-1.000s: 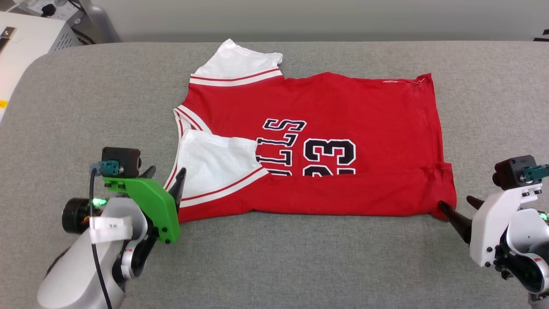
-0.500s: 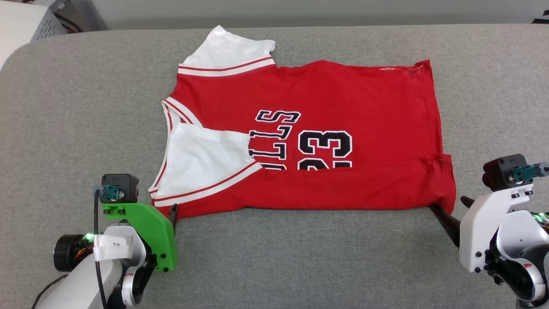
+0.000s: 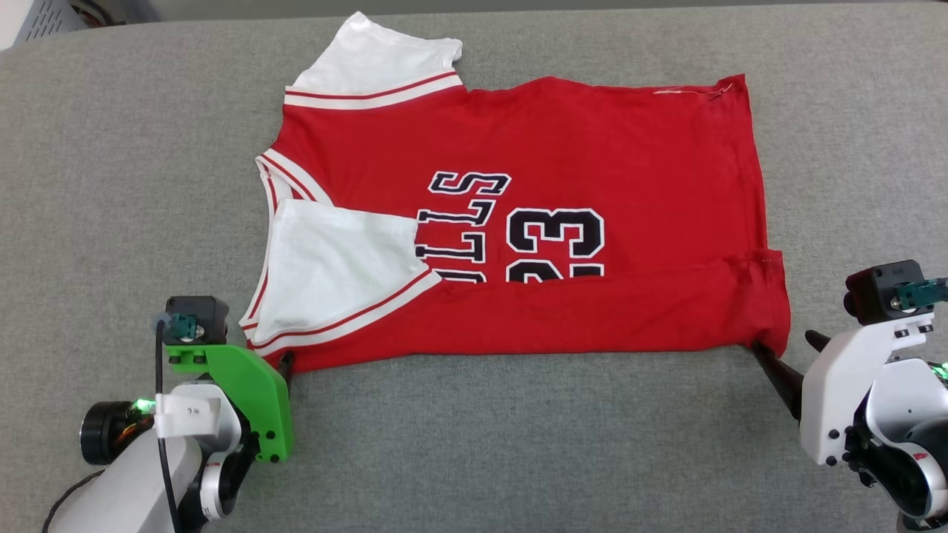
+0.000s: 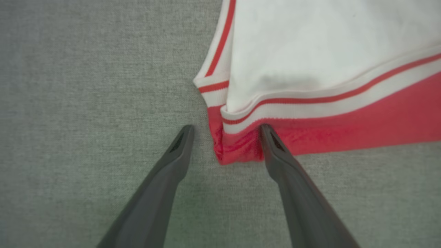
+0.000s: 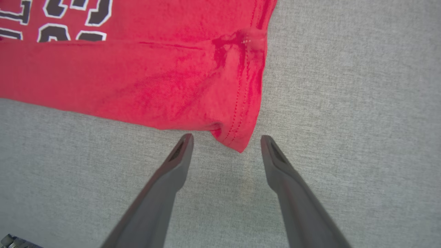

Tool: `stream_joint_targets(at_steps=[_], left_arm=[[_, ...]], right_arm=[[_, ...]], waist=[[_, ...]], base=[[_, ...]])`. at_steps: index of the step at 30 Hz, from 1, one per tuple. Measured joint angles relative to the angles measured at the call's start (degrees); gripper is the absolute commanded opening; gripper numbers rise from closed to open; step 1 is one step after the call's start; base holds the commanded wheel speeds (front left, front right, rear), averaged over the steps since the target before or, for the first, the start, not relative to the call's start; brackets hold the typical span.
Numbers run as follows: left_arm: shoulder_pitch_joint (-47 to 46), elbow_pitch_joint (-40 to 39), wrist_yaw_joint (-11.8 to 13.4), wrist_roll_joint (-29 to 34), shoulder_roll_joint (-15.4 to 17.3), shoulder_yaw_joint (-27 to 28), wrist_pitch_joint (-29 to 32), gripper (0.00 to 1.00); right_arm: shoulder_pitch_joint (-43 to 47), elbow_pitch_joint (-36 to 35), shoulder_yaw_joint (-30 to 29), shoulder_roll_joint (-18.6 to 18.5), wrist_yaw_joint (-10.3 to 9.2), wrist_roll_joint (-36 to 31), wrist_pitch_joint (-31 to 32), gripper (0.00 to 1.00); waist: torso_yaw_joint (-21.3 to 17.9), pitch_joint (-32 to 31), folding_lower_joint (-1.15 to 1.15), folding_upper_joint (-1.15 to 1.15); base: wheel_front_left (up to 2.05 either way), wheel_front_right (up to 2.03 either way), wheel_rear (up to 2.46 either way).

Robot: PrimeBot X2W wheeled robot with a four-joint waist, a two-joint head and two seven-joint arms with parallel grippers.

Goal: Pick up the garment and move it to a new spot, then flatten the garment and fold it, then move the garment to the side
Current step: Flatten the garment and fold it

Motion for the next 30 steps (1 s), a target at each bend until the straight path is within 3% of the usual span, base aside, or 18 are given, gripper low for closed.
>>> stream_joint_targets(at_steps=[1,2,3,7,15,23,30], left_arm=[[-0.3,0.2,-0.5,-0.3,0.0,0.0,0.3,0.96],[-0.6,0.4,-1.1,-0.7,0.0,0.0,0.7,0.25],[-0.8,0.6,-1.6,-1.2,-0.1,0.0,1.0,0.0],[-1.9,1.6,-4.5,-3.3,-0.9,0.0,1.5,0.0],[-0.2,-1.2,-5.2,-4.2,-1.6,0.1,0.1,0.0],[2.0,-11.5,-2.2,-3.7,1.4,0.6,0.7,0.0],[2.2,-15.9,-0.4,-2.7,2.8,0.7,2.1,0.0]], right_arm=[[0.0,-0.1,-0.1,0.0,0.0,-0.1,0.0,1.0],[0.0,-0.2,-0.3,0.0,0.0,-0.2,0.0,1.0],[0.0,-0.3,-0.4,0.0,0.0,-0.4,0.0,1.0],[0.1,-0.4,-0.7,-0.1,0.0,-0.8,0.5,1.0],[0.0,2.2,-1.5,0.1,0.0,-2.9,0.8,1.0],[-2.8,8.9,-3.0,2.5,0.0,-4.0,0.0,1.0],[-5.7,15.1,-3.7,3.6,0.0,-5.6,-1.7,1.0]], waist=[[0.0,0.2,0.0,0.0],[0.0,0.4,0.0,0.0],[0.1,0.6,0.0,0.0],[0.5,0.3,0.0,0.0],[1.6,-2.3,0.0,0.0],[2.8,-2.7,0.0,0.0],[3.4,-1.3,0.0,0.0]], base=[[0.0,0.0,0.0],[0.0,0.0,0.0],[0.0,0.0,0.0],[0.0,0.0,0.0],[0.0,0.0,0.0],[0.0,0.0,0.0],[0.0,0.0,0.0]])
